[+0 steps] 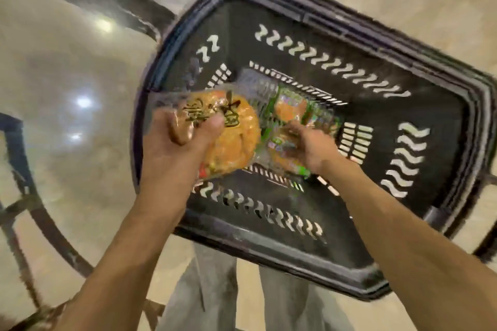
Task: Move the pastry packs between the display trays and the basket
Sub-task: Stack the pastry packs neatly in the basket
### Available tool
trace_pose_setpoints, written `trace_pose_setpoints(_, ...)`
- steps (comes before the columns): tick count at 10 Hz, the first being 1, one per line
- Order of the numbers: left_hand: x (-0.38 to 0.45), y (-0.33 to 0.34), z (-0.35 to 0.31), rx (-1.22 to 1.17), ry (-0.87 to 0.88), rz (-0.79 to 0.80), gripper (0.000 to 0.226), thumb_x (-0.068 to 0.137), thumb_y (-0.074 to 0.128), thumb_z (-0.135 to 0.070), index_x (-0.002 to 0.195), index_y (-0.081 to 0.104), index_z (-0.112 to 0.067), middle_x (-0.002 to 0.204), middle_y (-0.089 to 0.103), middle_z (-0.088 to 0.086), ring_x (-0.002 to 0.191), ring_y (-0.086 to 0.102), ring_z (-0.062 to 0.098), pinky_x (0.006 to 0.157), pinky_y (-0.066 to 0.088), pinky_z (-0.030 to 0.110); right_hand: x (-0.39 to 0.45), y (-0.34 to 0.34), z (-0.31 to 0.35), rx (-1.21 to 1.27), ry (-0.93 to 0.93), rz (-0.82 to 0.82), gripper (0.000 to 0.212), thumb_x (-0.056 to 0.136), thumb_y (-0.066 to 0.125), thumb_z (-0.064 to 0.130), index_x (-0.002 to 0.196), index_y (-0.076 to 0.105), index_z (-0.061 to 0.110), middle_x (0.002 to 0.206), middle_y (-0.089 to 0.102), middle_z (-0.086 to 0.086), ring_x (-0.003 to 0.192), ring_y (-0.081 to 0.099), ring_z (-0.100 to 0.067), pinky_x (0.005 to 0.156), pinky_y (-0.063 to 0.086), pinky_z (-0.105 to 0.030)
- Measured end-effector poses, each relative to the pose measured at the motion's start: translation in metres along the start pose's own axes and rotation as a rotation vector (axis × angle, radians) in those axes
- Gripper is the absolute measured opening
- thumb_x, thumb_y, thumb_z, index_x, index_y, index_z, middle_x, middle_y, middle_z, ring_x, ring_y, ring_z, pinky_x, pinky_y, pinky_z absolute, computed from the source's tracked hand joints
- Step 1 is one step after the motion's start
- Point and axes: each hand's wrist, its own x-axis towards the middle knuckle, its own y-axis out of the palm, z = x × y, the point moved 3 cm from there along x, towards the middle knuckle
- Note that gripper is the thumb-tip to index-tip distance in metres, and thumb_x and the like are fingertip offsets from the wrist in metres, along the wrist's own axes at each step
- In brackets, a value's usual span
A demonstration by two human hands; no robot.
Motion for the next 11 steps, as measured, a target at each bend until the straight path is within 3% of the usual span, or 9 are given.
trace_pose_setpoints(1, 0.029, 0.004, 0.042, 0.056, 0.093, 0.069, 0.038, 0.072, 0.085, -0.048, 0.092, 0.058, -0.03, 0.095, 0.066, -0.001, 0.097, 0.07, 0.027, 0.083, 0.059, 0.058, 0.066, 0.047, -0.025, -0.027, 0.012, 0.035, 0.07, 0.09, 0.074, 0.036, 0.15, 0.04, 0.025, 0.137, 0.058, -0.019, 0.125, 0.055, -0.039, 0.099, 0.045, -0.042)
trace_pose_setpoints(2, 0.039, 0.001, 0.067, 0.084, 0.111, 0.082, 0.042, 0.072, 0.087, -0.046, 0.099, 0.059, -0.03, 0.101, 0.073, -0.003, 0.097, 0.073, 0.026, 0.078, 0.062, 0.049, 0.099, 0.088, -0.035, -0.083, -0.023, 0.089, 0.06, 0.092, 0.073, 0.034, 0.143, 0.044, 0.022, 0.134, 0.059, -0.019, 0.122, 0.057, -0.04, 0.095, 0.045, -0.041)
trace_pose_setpoints(3, 0.038, 0.0, 0.074, 0.06, 0.106, 0.09, 0.039, 0.071, 0.08, -0.039, 0.101, 0.057, -0.027, 0.095, 0.076, -0.008, 0.086, 0.075, 0.011, 0.067, 0.061, 0.025, 0.11, 0.109, -0.043, -0.181, -0.005, 0.058, 0.053, 0.095, 0.067, 0.037, 0.141, 0.045, 0.022, 0.133, 0.059, -0.02, 0.126, 0.052, -0.041, 0.1, 0.042, -0.045)
trace_pose_setpoints(4, 0.04, 0.0, 0.078, 0.047, 0.098, 0.108, 0.043, 0.071, 0.08, -0.037, 0.104, 0.057, -0.024, 0.097, 0.076, -0.006, 0.088, 0.076, 0.015, 0.068, 0.062, 0.029, 0.109, 0.115, -0.044, -0.36, -0.008, -0.046, 0.056, 0.099, 0.057, 0.043, 0.146, 0.04, 0.017, 0.143, 0.048, -0.02, 0.137, 0.035, -0.043, 0.111, 0.029, -0.052)
trace_pose_setpoints(6, 0.042, 0.001, 0.081, 0.0, 0.087, 0.158, 0.046, 0.08, 0.08, -0.027, 0.117, 0.057, -0.012, 0.104, 0.076, 0.002, 0.094, 0.075, 0.021, 0.073, 0.063, 0.039, 0.1, 0.123, -0.039, -0.441, -0.051, -0.138, 0.06, 0.099, 0.059, 0.034, 0.149, 0.035, 0.011, 0.143, 0.043, -0.025, 0.133, 0.039, -0.044, 0.109, 0.034, -0.052)
trace_pose_setpoints(7, 0.04, 0.002, 0.08, -0.038, 0.083, 0.158, 0.039, 0.078, 0.08, -0.025, 0.111, 0.058, -0.019, 0.1, 0.077, -0.005, 0.095, 0.075, 0.017, 0.075, 0.063, 0.036, 0.093, 0.128, -0.038, -0.506, -0.042, -0.043, 0.08, 0.088, 0.071, 0.005, 0.153, 0.024, 0.007, 0.148, 0.037, -0.028, 0.14, 0.033, -0.045, 0.116, 0.03, -0.052)
trace_pose_setpoints(8, 0.037, 0.001, 0.079, -0.058, 0.076, 0.147, 0.049, 0.075, 0.081, -0.028, 0.116, 0.058, -0.014, 0.102, 0.076, -0.002, 0.095, 0.075, 0.018, 0.074, 0.062, 0.034, 0.089, 0.127, -0.031, -0.511, -0.07, -0.051, 0.091, 0.082, 0.076, 0.001, 0.154, 0.019, 0.004, 0.148, 0.036, -0.027, 0.14, 0.034, -0.044, 0.118, 0.028, -0.048)
trace_pose_setpoints(10, 0.054, -0.009, 0.095, 0.142, 0.141, 0.115, 0.085, 0.068, 0.084, -0.066, 0.13, 0.058, -0.014, 0.12, 0.07, 0.009, 0.109, 0.069, 0.031, 0.087, 0.057, 0.056, 0.107, 0.132, -0.019, -0.422, -0.107, -0.148, 0.076, 0.095, 0.064, 0.01, 0.157, 0.021, 0.009, 0.154, 0.034, -0.024, 0.143, 0.032, -0.043, 0.118, 0.029, -0.05)
trace_pose_setpoints(11, 0.052, -0.008, 0.092, 0.158, 0.137, 0.125, 0.089, 0.066, 0.083, -0.069, 0.131, 0.057, -0.013, 0.122, 0.069, 0.009, 0.111, 0.068, 0.031, 0.09, 0.055, 0.056, 0.106, 0.131, -0.025, -0.446, -0.087, -0.134, 0.078, 0.093, 0.064, 0.008, 0.157, 0.02, 0.01, 0.153, 0.035, -0.024, 0.143, 0.03, -0.044, 0.121, 0.025, -0.051)
